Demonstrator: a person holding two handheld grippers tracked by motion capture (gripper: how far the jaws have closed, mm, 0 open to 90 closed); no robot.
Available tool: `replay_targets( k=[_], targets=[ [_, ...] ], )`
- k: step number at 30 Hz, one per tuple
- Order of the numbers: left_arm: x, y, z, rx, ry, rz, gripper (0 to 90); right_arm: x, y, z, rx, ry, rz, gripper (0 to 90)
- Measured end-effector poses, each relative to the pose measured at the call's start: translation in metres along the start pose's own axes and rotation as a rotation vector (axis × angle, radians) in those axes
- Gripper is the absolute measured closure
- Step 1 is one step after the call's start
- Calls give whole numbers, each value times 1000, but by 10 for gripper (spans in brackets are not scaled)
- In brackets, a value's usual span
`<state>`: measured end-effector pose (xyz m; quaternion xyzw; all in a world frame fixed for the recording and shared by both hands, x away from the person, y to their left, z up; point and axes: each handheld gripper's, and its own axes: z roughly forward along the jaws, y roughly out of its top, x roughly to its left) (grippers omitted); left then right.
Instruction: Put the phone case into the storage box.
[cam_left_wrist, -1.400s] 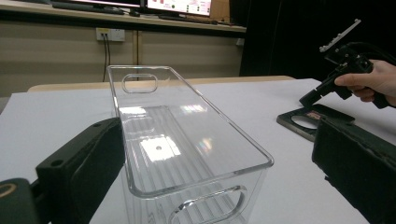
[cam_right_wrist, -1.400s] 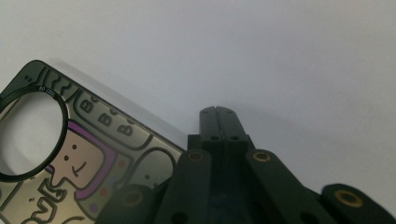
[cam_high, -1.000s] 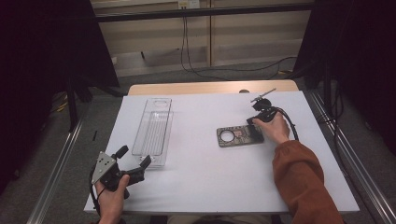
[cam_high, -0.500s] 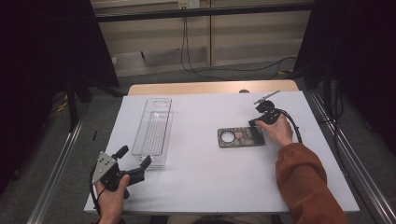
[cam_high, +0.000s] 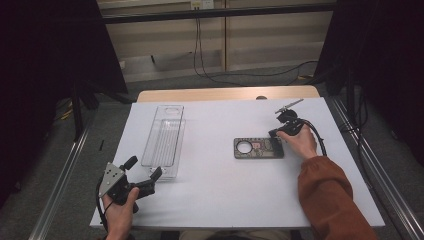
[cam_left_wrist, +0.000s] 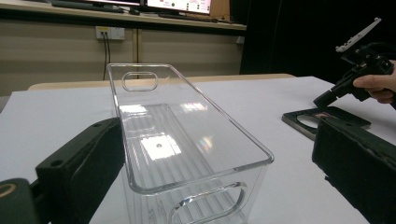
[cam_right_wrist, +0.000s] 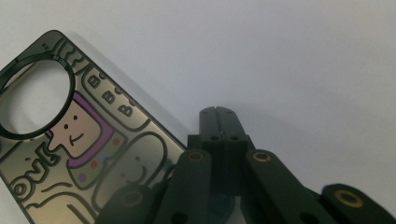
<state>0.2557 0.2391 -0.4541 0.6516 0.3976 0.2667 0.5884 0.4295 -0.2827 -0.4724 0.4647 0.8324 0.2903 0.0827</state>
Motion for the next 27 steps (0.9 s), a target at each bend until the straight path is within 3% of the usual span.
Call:
replay_targets(
  k=[9,27],
  targets=[
    [0,0,0,2,1,-3,27,0,-5,-5,8,-3,-7,900],
    [0,0,0,1,-2,2,27,0,-19,-11,-28,10,-6,900]
  ],
)
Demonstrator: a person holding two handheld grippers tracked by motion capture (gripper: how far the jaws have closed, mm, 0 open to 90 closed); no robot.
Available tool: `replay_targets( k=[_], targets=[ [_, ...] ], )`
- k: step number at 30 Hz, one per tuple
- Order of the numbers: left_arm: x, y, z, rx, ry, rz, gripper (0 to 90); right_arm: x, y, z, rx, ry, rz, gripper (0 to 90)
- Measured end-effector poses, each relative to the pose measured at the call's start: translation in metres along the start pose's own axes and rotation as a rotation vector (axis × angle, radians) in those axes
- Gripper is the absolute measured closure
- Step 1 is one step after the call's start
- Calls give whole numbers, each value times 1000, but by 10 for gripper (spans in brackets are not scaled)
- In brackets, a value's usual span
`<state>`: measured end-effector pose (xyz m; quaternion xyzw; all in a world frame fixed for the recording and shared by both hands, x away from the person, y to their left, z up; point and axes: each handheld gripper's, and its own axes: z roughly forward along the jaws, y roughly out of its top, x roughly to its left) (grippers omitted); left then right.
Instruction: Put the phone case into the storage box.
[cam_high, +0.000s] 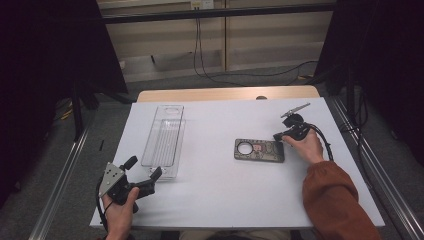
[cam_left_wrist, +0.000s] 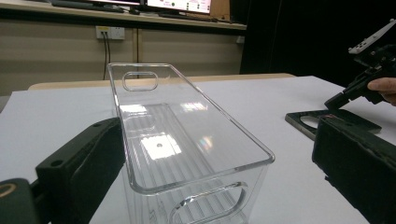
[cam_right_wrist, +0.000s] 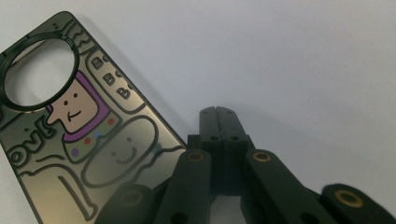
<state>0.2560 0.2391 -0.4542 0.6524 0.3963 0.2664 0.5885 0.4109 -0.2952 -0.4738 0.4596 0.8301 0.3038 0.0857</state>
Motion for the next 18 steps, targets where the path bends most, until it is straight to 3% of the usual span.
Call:
replay_targets(
  k=[6,9,12,15,18],
  targets=[
    [0,0,-1,0,4,0,27,-1,-6,-2,-17,11,20,900],
    [0,0,-1,-1,1,-3,27,-1,-6,-1,-32,13,-1,900],
    [0,0,-1,-1,1,-4,27,1,-6,-3,-10,-10,11,900],
    [0,0,-1,-2,0,-4,27,2,-7,-3,-23,1,-7,900],
    [0,0,0,-1,1,-4,27,3,-9,-4,-18,9,5,900]
  ],
)
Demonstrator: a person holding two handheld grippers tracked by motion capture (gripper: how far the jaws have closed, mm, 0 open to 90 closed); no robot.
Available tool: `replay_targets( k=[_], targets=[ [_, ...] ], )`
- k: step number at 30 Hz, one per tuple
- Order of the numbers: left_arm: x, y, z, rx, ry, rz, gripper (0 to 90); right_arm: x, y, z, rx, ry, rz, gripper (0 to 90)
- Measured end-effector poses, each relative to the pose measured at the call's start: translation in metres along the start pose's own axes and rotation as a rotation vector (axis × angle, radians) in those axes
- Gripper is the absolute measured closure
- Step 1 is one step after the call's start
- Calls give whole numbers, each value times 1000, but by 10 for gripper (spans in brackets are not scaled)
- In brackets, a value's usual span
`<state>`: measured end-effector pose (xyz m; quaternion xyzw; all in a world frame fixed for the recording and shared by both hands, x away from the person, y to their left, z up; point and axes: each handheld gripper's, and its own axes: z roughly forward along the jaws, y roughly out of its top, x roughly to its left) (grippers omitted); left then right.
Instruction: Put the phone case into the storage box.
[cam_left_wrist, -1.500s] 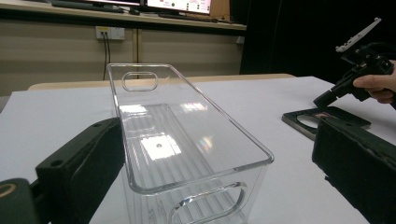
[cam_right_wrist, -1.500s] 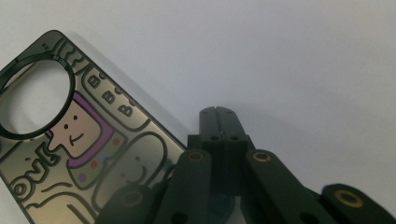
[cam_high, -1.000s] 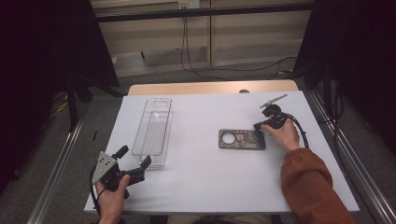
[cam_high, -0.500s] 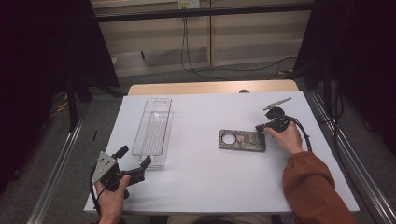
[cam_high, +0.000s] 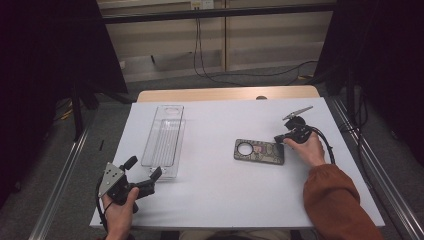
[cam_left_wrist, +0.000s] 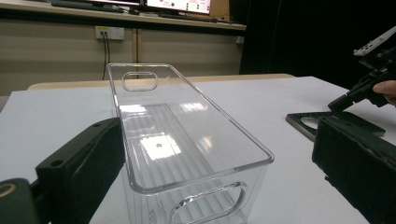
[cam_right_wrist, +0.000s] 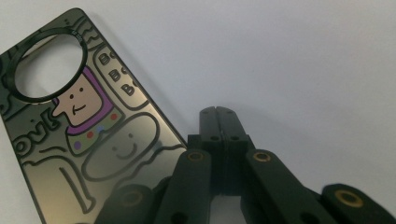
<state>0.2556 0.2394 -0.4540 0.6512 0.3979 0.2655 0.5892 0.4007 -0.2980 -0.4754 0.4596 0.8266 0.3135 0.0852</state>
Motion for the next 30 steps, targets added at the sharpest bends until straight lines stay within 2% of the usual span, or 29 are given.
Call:
replay_targets(
  k=[3,6,8,9,10,11,14,15,19,23,24,30],
  targets=[
    [0,0,0,5,3,2,27,-1,-3,-2,-4,15,11,900],
    [0,0,0,-2,0,-2,27,2,-4,-3,11,-4,-6,900],
    [1,0,0,-3,2,-1,27,3,-5,-4,8,-1,-23,900],
    [1,0,0,-3,2,-1,27,5,-6,-4,4,3,-7,900],
    [1,0,-1,-4,2,-1,27,5,-6,-5,3,6,-24,900],
    [0,0,-1,-3,3,0,27,6,-7,-5,3,7,-14,900],
    [0,0,0,1,-1,-3,27,8,-8,-7,29,3,-18,900],
    [0,0,0,1,-4,-5,27,7,-8,-6,15,6,-38,900],
    [0,0,0,2,5,-2,27,10,-10,-8,24,3,-18,900],
    [0,0,0,2,3,-3,27,10,-12,-8,7,9,-35,900],
    [0,0,0,-1,-2,-3,27,11,-12,-9,25,9,-25,900],
    [0,0,0,-2,-2,-4,27,14,-16,-11,16,10,-33,900]
  ],
)
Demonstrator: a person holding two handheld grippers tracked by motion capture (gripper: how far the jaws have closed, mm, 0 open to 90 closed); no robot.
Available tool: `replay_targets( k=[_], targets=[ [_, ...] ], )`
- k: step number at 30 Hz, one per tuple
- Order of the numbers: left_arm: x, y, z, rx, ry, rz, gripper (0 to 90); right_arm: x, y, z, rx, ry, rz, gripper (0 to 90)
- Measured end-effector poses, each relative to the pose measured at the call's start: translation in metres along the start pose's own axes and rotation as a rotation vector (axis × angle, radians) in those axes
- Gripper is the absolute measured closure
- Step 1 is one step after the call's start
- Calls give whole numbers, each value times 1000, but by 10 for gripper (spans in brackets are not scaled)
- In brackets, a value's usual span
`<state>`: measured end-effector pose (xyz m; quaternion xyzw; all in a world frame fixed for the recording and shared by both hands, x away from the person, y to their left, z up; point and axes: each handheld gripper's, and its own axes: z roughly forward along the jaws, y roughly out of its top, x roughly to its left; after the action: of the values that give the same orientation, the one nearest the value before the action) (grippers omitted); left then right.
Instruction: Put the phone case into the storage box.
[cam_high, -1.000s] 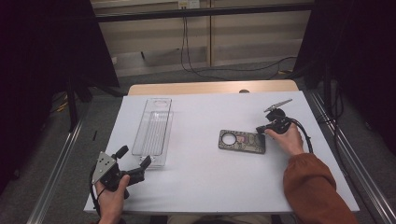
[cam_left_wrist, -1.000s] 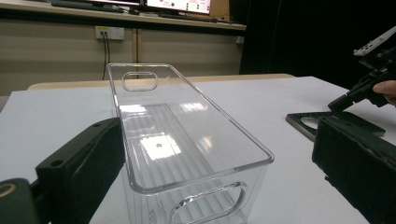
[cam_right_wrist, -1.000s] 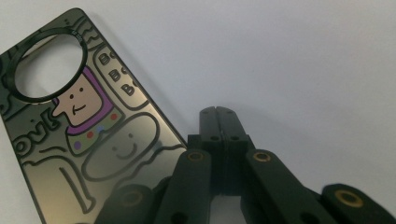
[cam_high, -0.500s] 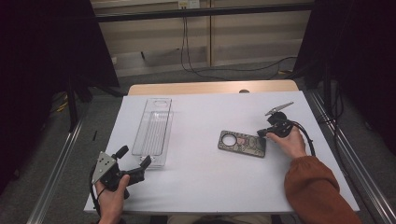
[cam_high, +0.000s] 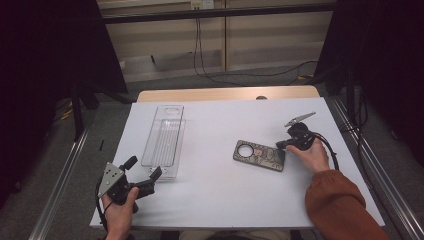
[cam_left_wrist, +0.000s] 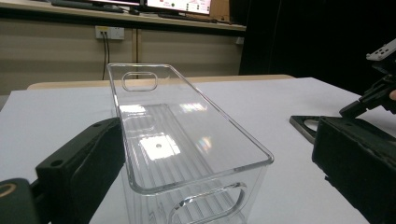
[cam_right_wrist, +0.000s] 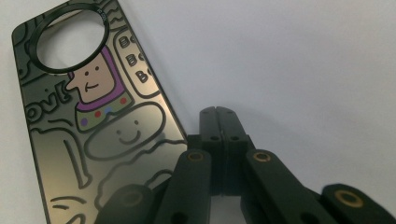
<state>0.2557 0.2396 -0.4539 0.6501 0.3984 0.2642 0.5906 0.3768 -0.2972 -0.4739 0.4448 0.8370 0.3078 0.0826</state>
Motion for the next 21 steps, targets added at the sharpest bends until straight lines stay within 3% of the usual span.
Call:
replay_targets(
  k=[7,21],
  targets=[
    [-1,0,0,4,5,1,27,5,-1,-2,18,-8,-23,900],
    [0,0,0,4,0,0,27,19,-12,-9,19,-8,-24,900]
  ],
)
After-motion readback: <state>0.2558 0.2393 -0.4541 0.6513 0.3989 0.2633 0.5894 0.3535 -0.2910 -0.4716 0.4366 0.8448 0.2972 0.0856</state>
